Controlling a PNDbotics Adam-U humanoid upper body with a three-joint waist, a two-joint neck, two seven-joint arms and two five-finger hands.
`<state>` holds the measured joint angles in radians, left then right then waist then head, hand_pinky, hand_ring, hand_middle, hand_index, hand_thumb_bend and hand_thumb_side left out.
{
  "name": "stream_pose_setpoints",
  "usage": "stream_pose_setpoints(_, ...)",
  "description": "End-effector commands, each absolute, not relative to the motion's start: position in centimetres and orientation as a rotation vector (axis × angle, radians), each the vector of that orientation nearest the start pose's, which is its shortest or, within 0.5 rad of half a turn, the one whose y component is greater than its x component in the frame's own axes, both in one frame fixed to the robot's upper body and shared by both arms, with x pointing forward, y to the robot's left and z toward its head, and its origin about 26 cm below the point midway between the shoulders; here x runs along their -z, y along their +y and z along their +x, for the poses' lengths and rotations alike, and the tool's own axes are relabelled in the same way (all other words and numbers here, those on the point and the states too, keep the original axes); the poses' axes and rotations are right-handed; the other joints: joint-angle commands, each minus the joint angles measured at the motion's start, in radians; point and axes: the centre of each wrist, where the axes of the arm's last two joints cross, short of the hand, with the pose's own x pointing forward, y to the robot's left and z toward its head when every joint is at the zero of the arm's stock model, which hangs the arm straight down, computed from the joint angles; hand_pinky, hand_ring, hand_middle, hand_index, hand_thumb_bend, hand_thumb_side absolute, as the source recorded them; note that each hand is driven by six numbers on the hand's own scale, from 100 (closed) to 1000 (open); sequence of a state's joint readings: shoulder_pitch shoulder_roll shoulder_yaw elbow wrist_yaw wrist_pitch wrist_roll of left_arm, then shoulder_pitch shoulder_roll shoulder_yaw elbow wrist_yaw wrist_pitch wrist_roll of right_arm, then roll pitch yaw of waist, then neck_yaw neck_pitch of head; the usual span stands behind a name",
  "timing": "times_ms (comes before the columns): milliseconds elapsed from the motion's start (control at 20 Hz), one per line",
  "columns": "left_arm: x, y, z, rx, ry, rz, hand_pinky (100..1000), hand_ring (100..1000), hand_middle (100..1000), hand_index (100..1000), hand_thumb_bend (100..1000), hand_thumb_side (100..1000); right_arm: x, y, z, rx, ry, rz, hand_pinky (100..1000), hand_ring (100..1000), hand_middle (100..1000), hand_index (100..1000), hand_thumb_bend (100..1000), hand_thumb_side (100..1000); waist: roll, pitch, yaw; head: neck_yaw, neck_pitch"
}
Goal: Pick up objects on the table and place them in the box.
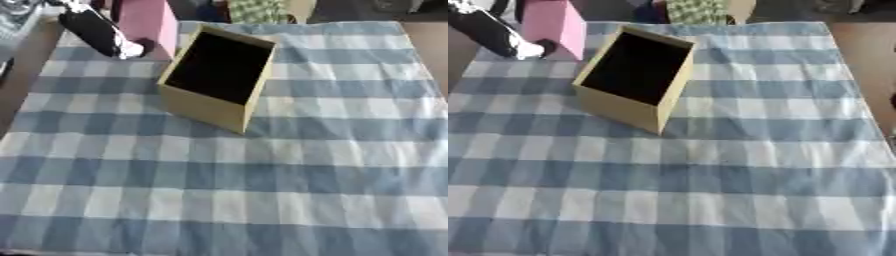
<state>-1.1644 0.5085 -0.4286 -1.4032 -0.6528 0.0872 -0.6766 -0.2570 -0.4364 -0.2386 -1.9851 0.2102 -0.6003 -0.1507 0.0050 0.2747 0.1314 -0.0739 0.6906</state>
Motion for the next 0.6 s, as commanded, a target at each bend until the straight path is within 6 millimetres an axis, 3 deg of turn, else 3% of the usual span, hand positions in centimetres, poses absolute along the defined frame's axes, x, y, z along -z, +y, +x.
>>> stream_pose_setpoints(50, -35.8, 14.5, 41.6, 1.739, -1.647, 0.884, 315, 485, 528, 729, 100, 287, -23.1, -33.5, 28.7, 0.544, 3.163, 0.743, 785, 610, 593, 783, 100, 785, 0.001, -0.008, -0.008, 0.012, -0.027)
stream_pose_setpoints(600, -34.7, 11.5, 43.7, 1.734, -1.683, 0.886, 316, 485, 531, 730, 100, 306, -23.9, -32.7, 29.2, 0.527, 3.156, 0.659, 783, 608, 591, 783, 100, 785, 0.001, 0.031, -0.047, 0.046, -0.059)
